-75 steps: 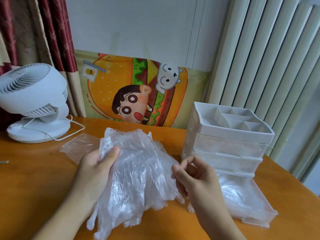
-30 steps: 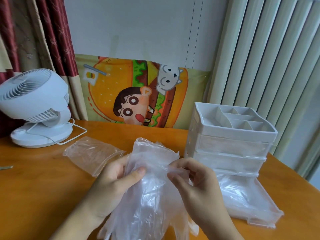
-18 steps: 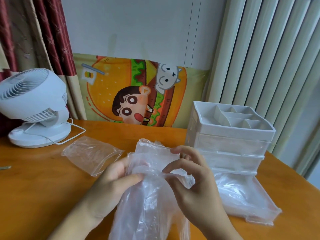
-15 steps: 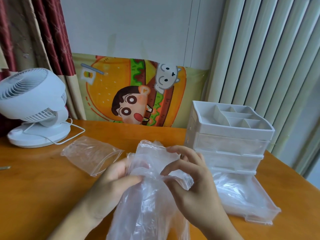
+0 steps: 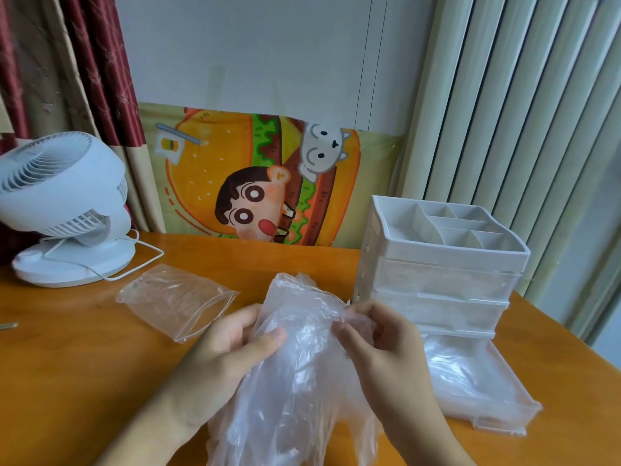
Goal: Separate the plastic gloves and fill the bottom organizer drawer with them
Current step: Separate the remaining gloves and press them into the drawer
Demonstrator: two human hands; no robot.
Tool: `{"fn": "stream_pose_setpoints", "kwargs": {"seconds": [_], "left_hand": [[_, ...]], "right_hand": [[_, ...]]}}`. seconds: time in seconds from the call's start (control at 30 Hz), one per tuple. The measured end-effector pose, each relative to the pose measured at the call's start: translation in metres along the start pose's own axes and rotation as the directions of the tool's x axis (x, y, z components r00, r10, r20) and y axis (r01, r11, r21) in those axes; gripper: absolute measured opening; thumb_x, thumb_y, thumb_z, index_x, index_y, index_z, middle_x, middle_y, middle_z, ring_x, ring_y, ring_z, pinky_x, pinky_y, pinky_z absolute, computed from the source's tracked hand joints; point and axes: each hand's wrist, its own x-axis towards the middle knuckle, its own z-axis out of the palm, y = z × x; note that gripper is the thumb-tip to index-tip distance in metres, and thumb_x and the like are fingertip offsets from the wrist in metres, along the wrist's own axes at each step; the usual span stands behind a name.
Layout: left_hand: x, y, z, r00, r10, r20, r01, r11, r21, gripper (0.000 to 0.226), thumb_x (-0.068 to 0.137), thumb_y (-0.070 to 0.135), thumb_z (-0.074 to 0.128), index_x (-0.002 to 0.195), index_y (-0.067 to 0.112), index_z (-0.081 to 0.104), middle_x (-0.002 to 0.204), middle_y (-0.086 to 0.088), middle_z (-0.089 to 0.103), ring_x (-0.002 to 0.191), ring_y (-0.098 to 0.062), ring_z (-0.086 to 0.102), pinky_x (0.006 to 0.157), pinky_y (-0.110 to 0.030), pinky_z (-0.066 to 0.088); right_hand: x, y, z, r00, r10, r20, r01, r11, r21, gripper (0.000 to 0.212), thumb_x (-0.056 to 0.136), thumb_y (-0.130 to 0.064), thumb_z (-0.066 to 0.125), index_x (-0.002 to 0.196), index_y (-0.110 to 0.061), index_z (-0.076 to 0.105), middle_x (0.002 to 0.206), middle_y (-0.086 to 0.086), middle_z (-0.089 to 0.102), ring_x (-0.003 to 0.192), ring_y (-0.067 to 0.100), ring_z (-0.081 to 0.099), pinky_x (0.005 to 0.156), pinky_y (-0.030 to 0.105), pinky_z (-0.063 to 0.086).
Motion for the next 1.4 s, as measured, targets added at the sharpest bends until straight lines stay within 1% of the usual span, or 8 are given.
{"fn": "stream_pose_setpoints", "kwargs": {"seconds": [0.2,0.37,0.57,0.63,0.77,1.07,1.23,1.4], "left_hand": [[0.002,0.001,0.002,0.998,-0.039,-0.044,0.040,0.999,0.016,0.020,0.097,0.021,0.070,0.116,0.022,0.076,0.116,-0.012,0.077,0.108,-0.031,0.074,0.096,-0.054,0.057],[0.000,0.004,-0.002,0.999,-0.035,-0.004,0.034,0.991,-0.128,0.029,0.090,0.018,0.066,0.117,0.013,0.076,0.119,-0.023,0.073,0.112,-0.041,0.071,0.098,-0.051,0.056],[-0.002,0.006,-0.005,0.999,-0.033,-0.009,0.031,0.988,-0.150,0.021,0.097,0.009,0.065,0.112,0.013,0.078,0.115,-0.021,0.075,0.109,-0.039,0.072,0.084,-0.037,0.062],[0.000,0.001,-0.009,0.996,0.019,-0.085,-0.013,0.997,0.070,0.013,0.096,0.023,0.071,0.106,0.020,0.079,0.107,-0.013,0.078,0.103,-0.035,0.074,0.086,-0.045,0.062],[0.002,-0.006,-0.011,0.955,0.227,-0.191,-0.056,0.770,0.636,0.012,0.095,0.034,0.068,0.085,0.030,0.073,0.079,0.010,0.074,0.074,-0.012,0.072,0.069,-0.041,0.059],[0.006,-0.003,-0.021,0.929,0.200,-0.310,-0.019,0.866,0.499,0.010,0.094,0.028,0.072,0.088,0.024,0.077,0.084,0.007,0.078,0.083,-0.006,0.072,0.076,-0.027,0.051],[0.007,-0.007,-0.022,0.975,0.018,-0.221,0.059,0.939,0.338,0.030,0.097,0.052,0.064,0.106,0.027,0.078,0.104,0.001,0.078,0.103,-0.013,0.072,0.101,-0.045,0.052],[0.008,-0.008,-0.018,0.967,0.024,-0.253,0.055,0.953,0.299,0.015,0.099,0.038,0.067,0.100,0.028,0.079,0.100,-0.008,0.079,0.102,-0.032,0.074,0.101,-0.062,0.052]], "right_hand": [[0.000,0.001,0.001,1.000,0.021,-0.018,-0.022,0.998,-0.067,0.014,0.090,-0.014,0.080,0.095,-0.024,0.071,0.082,-0.009,0.069,0.079,0.012,0.064,0.075,0.031,0.049],[-0.002,-0.002,0.000,0.955,0.262,0.142,-0.268,0.963,0.025,0.070,0.074,-0.045,0.092,0.132,-0.046,0.053,0.130,-0.024,0.061,0.114,-0.016,0.057,0.096,0.016,0.049],[0.004,0.001,-0.006,0.912,0.236,0.335,-0.328,0.911,0.250,0.021,0.092,-0.018,0.081,0.110,-0.009,0.077,0.113,0.018,0.078,0.109,0.038,0.075,0.103,0.057,0.055],[0.005,0.005,-0.007,0.935,0.245,0.255,-0.295,0.938,0.181,0.009,0.097,-0.011,0.074,0.105,-0.011,0.079,0.102,0.018,0.080,0.098,0.036,0.077,0.088,0.048,0.058],[0.007,0.010,-0.008,0.962,0.233,0.141,-0.244,0.967,0.069,0.008,0.098,-0.010,0.071,0.096,-0.013,0.078,0.093,0.016,0.079,0.089,0.042,0.075,0.073,0.040,0.053],[0.010,0.012,-0.021,0.917,0.301,0.262,-0.263,0.949,-0.172,0.036,0.098,-0.022,0.075,0.085,0.009,0.062,0.060,0.012,0.059,0.050,0.017,0.056,0.055,0.028,0.041],[0.008,0.011,-0.016,0.898,0.322,0.300,-0.277,0.943,-0.185,0.030,0.101,-0.017,0.070,0.088,0.008,0.062,0.058,0.014,0.057,0.043,0.016,0.052,0.054,0.029,0.042],[0.009,0.002,-0.021,0.874,0.349,0.337,-0.277,0.930,-0.243,0.020,0.095,-0.023,0.073,0.086,-0.006,0.070,0.072,0.012,0.072,0.062,0.026,0.067,0.063,0.041,0.049]]}}
